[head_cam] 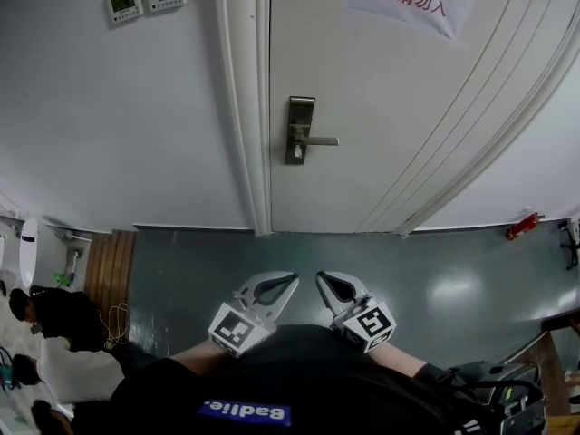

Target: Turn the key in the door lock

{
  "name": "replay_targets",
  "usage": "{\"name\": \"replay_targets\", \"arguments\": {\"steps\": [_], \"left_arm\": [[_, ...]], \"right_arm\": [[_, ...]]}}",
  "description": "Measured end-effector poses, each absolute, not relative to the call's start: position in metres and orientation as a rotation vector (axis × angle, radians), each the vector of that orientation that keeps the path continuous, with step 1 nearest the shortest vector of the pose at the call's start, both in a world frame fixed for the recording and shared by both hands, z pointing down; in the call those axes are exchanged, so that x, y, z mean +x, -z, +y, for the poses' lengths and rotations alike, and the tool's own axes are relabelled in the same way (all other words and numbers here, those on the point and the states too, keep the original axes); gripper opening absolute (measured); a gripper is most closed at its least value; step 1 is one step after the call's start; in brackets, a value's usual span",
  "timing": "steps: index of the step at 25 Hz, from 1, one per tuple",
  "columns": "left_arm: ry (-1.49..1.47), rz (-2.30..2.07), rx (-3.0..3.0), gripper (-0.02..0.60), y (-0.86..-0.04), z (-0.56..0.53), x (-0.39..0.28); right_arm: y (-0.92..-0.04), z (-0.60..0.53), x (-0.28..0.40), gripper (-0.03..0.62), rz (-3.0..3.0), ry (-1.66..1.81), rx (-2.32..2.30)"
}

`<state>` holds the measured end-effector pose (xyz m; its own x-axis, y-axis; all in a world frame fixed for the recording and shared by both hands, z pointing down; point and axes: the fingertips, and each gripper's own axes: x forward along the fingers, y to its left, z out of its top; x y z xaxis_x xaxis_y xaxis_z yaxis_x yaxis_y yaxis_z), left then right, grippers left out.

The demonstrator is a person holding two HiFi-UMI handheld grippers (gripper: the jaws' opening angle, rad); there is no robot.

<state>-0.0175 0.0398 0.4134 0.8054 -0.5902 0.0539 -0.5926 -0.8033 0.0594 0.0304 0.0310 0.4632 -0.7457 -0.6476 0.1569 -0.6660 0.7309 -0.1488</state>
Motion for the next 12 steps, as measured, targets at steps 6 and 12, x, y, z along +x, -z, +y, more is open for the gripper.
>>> {"name": "replay_targets", "arguments": {"steps": [6, 12], "left_arm": [[-0.044, -0.946, 2.922, 0.006, -0.4137, 0.0417, -0.0152], [-0.042, -0.952, 2.912, 0.005, -0.4145, 0.0406, -0.0164]], "right_arm": [[-0.4631, 0.0337, 0.0305, 0.0, -2.828, -0.306, 1.087], [-0.464, 0.0322, 0.0314, -0.001, -2.823, -0.299, 1.099]]}}
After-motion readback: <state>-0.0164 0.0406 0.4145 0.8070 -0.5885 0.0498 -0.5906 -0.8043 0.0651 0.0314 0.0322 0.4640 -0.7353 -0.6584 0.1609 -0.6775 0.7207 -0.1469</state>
